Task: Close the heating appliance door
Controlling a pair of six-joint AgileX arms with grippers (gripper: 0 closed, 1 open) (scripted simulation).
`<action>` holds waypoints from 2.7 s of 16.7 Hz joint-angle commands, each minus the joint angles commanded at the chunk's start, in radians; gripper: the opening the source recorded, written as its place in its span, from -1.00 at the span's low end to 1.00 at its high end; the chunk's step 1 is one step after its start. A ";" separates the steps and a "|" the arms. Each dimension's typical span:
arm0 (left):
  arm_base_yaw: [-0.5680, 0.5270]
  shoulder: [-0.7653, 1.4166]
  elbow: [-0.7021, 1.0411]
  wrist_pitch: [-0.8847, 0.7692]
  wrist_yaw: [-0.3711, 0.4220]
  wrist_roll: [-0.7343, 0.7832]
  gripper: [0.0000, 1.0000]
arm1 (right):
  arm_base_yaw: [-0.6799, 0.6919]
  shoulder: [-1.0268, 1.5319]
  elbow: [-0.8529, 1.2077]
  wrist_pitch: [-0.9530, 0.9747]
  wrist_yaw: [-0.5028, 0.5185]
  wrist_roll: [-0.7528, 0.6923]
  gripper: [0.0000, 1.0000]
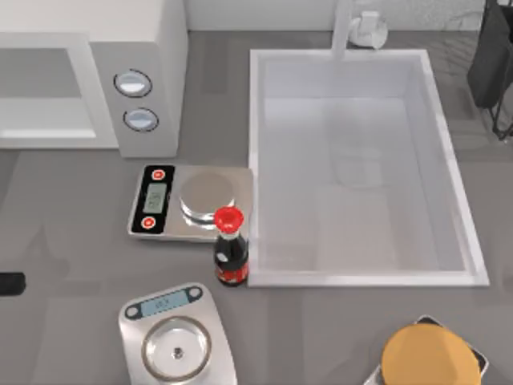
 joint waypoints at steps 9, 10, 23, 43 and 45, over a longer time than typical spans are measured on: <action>-0.090 -0.146 0.059 -0.210 -0.087 -0.002 -1.00 | 0.000 0.000 0.000 0.000 0.000 0.000 1.00; -0.098 -0.162 0.063 -0.227 -0.095 -0.002 -1.00 | 0.000 0.000 0.000 0.000 0.000 0.000 1.00; -0.123 0.059 -0.010 0.069 -0.121 0.001 -1.00 | 0.000 0.000 0.000 0.000 0.000 0.000 1.00; 0.593 0.950 0.802 -0.410 0.406 0.585 -1.00 | 0.000 0.000 0.000 0.000 0.000 0.000 1.00; 0.718 1.147 0.975 -0.526 0.480 0.680 -1.00 | 0.000 0.000 0.000 0.000 0.000 0.000 1.00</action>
